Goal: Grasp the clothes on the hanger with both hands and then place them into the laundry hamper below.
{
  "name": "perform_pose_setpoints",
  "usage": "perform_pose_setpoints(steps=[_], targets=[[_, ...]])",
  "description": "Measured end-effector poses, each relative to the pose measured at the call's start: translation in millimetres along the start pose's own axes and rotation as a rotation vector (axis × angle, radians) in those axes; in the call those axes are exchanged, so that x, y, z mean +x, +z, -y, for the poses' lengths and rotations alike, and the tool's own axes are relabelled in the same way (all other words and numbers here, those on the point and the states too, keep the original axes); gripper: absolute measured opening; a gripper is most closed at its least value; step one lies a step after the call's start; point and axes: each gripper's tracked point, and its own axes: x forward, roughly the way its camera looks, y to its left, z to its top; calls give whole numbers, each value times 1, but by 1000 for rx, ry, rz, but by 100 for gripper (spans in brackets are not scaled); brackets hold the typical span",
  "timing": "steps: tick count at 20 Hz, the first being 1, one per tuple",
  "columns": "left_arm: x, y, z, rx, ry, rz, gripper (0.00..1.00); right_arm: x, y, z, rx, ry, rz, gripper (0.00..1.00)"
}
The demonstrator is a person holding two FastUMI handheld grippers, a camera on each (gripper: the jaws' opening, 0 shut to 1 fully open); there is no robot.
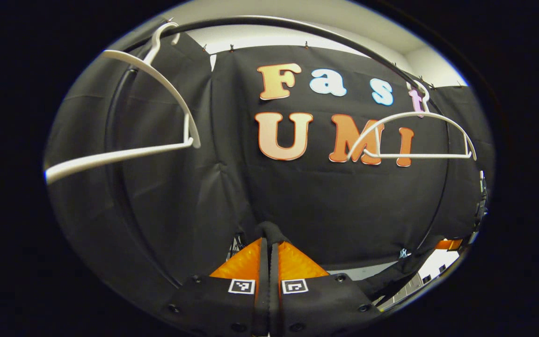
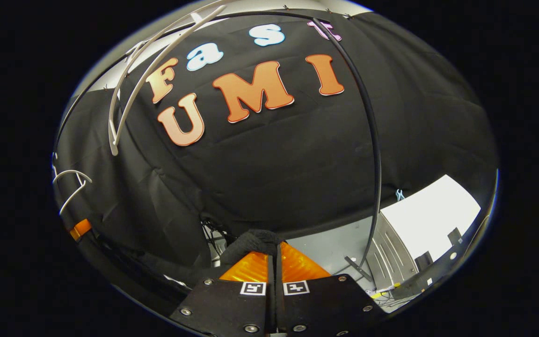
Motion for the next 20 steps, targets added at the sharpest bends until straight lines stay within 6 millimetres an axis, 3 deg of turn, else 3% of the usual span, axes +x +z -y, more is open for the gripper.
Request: perform_pose_setpoints(steps=[6,11,20], targets=[[16,-39,31,-21,-81,-90,7,-5,-22,21,10,-55,-25,0],[36,-92,67,-27,-137,-216,7,2,-41,40,1,-91,-57,0],[73,-173,126,-3,-205,-415,7,43,-87,50,-18,-107,-164,0]])
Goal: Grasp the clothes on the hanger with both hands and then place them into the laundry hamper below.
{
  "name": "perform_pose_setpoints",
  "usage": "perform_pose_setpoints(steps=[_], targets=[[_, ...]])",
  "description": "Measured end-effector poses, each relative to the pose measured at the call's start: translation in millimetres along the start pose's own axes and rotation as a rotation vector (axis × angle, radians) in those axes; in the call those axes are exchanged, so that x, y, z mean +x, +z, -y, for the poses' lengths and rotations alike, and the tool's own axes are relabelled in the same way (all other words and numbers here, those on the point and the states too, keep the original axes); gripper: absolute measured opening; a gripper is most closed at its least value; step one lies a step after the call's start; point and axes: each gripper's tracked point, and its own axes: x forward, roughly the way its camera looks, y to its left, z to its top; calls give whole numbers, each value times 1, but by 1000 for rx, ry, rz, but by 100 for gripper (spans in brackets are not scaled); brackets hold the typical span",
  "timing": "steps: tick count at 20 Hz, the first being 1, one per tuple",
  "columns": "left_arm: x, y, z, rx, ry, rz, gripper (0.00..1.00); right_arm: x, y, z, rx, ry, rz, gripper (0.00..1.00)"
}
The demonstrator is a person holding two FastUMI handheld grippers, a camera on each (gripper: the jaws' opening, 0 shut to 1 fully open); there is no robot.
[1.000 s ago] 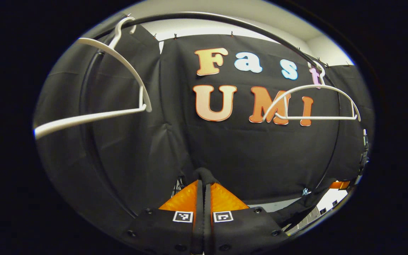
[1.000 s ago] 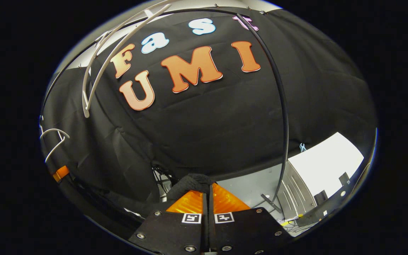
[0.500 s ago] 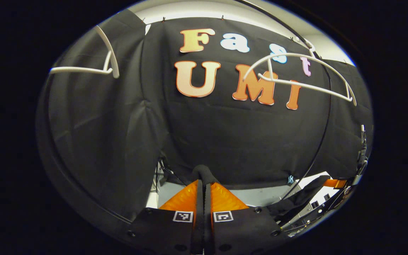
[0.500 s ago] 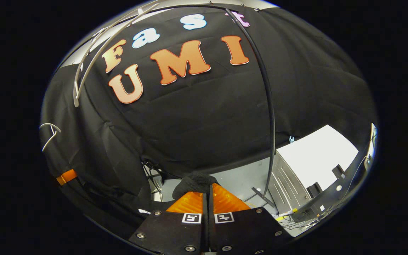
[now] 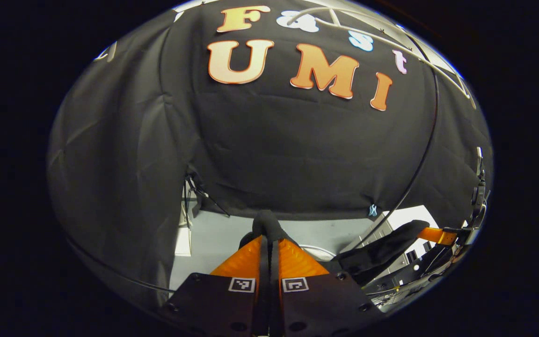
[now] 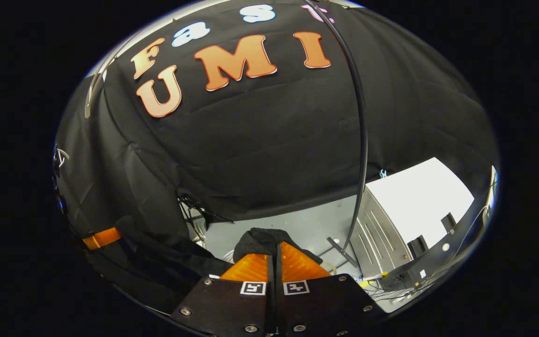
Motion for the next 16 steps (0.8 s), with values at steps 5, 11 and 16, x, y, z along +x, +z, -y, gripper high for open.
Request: perform_pose_setpoints(steps=[5,11,16], targets=[[37,-41,26,17,-25,-117,7,29,-41,1,6,-1,-86,0],[75,-97,50,22,-44,-273,7,51,-77,10,-5,-7,-183,0],[94,-120,60,51,-43,-348,7,68,-105,20,-8,-17,-255,0]])
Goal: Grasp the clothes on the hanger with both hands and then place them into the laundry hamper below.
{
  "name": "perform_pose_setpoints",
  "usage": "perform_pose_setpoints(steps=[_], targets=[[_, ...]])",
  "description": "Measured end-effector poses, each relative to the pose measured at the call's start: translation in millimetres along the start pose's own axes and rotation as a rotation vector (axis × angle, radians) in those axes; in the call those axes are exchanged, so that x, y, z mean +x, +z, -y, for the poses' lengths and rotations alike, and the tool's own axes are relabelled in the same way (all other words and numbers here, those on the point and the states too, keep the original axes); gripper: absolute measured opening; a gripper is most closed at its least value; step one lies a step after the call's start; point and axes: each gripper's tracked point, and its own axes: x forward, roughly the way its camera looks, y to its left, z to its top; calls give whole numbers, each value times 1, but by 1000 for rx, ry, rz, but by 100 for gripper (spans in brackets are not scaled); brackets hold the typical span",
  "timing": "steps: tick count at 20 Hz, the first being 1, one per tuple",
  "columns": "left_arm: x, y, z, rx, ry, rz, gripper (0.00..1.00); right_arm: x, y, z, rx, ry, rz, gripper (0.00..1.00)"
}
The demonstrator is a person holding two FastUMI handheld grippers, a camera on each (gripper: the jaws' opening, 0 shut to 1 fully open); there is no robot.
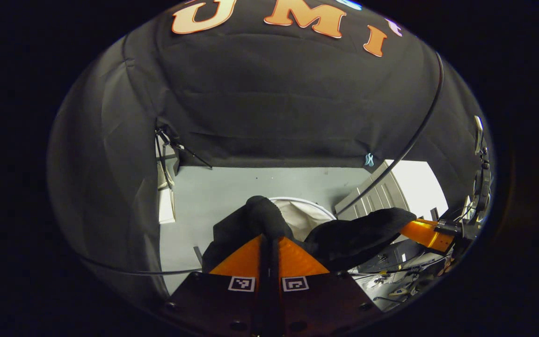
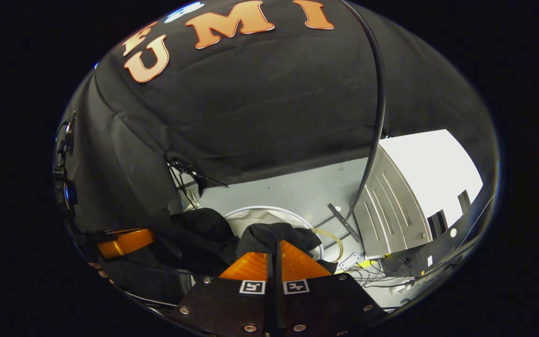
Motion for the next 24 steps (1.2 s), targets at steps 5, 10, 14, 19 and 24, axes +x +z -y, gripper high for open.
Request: perform_pose_setpoints(steps=[5,10,14,19,24], targets=[[16,-9,9,14,15,-68,7,17,-18,5,-17,-12,-78,2],[22,-21,8,18,64,-123,10,21,-23,3,-23,10,-112,8],[17,-19,14,27,45,-114,22,16,-17,13,-32,7,-107,8],[-6,-8,26,6,29,-76,50,-3,-7,33,-17,-25,-86,26],[-40,3,44,-55,17,-18,79,-44,11,37,18,7,-60,64]])
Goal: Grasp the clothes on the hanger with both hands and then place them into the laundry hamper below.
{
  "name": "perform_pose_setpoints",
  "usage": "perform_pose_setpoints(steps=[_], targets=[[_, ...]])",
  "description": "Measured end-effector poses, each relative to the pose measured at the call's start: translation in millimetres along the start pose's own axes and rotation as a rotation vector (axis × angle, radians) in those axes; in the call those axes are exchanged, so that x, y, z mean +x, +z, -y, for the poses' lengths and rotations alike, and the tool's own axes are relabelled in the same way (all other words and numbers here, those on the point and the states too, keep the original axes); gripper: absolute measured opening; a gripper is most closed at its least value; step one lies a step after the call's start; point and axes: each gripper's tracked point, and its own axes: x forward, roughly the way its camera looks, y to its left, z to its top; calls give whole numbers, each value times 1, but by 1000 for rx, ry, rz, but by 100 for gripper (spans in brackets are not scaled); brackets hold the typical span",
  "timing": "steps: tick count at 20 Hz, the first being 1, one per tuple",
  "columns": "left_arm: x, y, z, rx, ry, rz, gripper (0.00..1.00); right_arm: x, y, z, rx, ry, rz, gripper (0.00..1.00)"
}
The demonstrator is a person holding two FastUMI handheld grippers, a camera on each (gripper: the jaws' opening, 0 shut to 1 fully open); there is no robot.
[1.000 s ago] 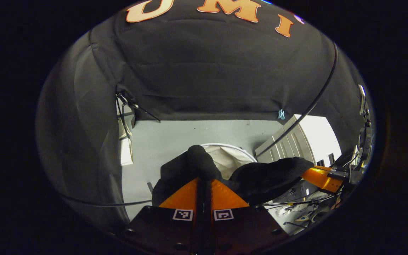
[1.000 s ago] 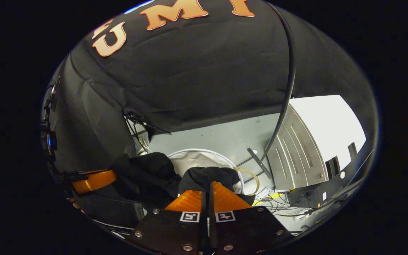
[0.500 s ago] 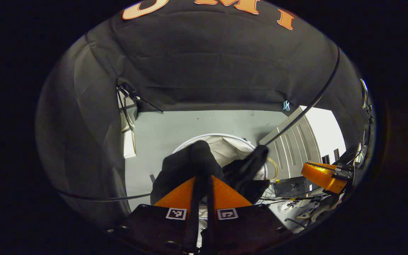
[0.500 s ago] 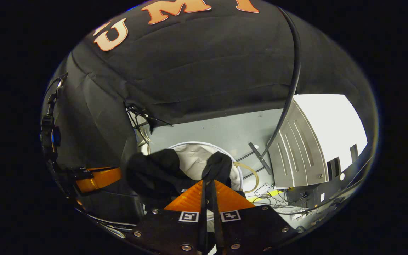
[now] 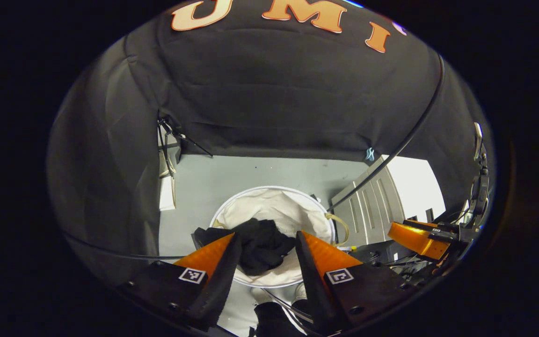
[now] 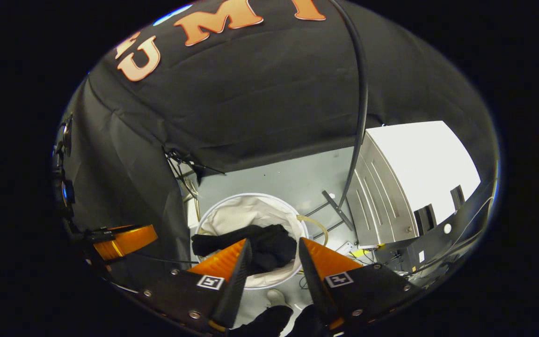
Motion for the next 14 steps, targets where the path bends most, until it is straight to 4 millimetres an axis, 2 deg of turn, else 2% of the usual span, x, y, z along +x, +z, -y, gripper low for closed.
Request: perform_pose_setpoints(steps=[1,3,4,5,6,10,14], targets=[[-11,5,6,-5,-6,21,78,-10,3,11,-23,-9,5,69],[-31,11,12,-4,4,57,84,-28,7,29,-89,-41,12,81],[-44,12,18,-5,4,70,91,-37,11,36,-112,-51,17,88],[-52,15,21,0,16,83,99,-47,15,37,-122,-55,29,90],[-61,19,22,7,21,100,98,-56,21,39,-123,-53,40,93],[-99,43,40,5,35,195,100,-90,35,67,-152,-66,74,94],[-137,67,54,-31,36,304,98,-127,65,85,-127,-78,146,94]])
